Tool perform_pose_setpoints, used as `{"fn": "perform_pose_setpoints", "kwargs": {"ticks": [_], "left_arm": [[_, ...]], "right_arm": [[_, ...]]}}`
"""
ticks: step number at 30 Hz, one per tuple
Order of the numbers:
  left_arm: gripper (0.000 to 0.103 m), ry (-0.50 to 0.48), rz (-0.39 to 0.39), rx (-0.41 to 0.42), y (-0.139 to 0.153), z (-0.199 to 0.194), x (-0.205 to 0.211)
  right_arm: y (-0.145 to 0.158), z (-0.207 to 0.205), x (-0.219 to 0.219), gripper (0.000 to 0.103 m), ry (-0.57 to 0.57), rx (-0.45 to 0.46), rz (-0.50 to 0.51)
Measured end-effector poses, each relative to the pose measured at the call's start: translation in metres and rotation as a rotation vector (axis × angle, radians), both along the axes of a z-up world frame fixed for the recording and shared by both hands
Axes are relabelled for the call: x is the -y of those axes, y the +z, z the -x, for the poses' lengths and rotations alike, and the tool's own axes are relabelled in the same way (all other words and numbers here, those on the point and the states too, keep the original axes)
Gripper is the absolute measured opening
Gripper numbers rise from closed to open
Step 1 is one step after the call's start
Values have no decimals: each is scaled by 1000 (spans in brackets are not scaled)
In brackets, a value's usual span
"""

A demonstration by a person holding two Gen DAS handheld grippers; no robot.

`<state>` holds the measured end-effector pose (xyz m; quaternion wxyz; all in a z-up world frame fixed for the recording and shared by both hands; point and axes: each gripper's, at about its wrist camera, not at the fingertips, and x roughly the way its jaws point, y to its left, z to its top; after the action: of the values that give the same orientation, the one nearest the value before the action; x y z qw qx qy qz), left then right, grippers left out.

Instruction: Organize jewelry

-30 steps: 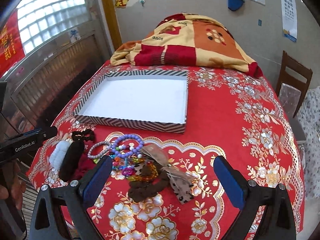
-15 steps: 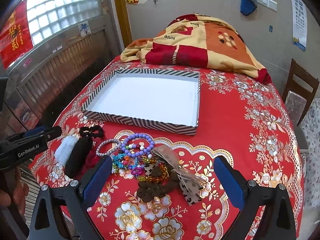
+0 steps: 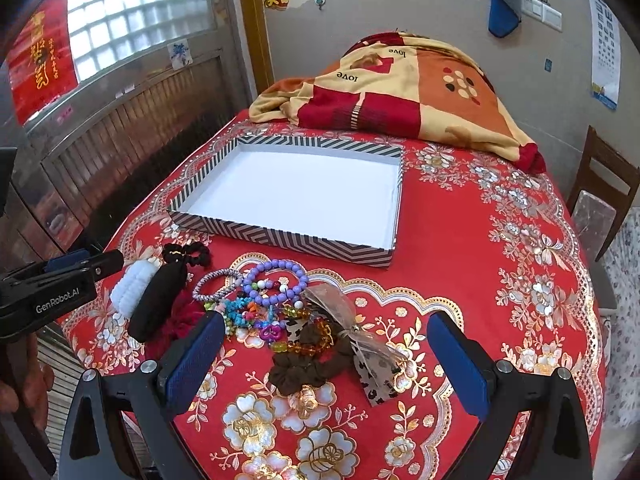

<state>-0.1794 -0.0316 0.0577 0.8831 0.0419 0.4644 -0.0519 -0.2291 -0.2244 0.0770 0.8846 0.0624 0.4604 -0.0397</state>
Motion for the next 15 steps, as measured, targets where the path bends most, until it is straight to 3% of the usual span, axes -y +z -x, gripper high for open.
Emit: {"fn": "perform_pose_setpoints", "kwargs": {"ticks": [15], "left_arm": [[53,42,-16,-17,-1,14,-8]], "right_arm": [[5,3,-3,100,31,7,-4]]}}
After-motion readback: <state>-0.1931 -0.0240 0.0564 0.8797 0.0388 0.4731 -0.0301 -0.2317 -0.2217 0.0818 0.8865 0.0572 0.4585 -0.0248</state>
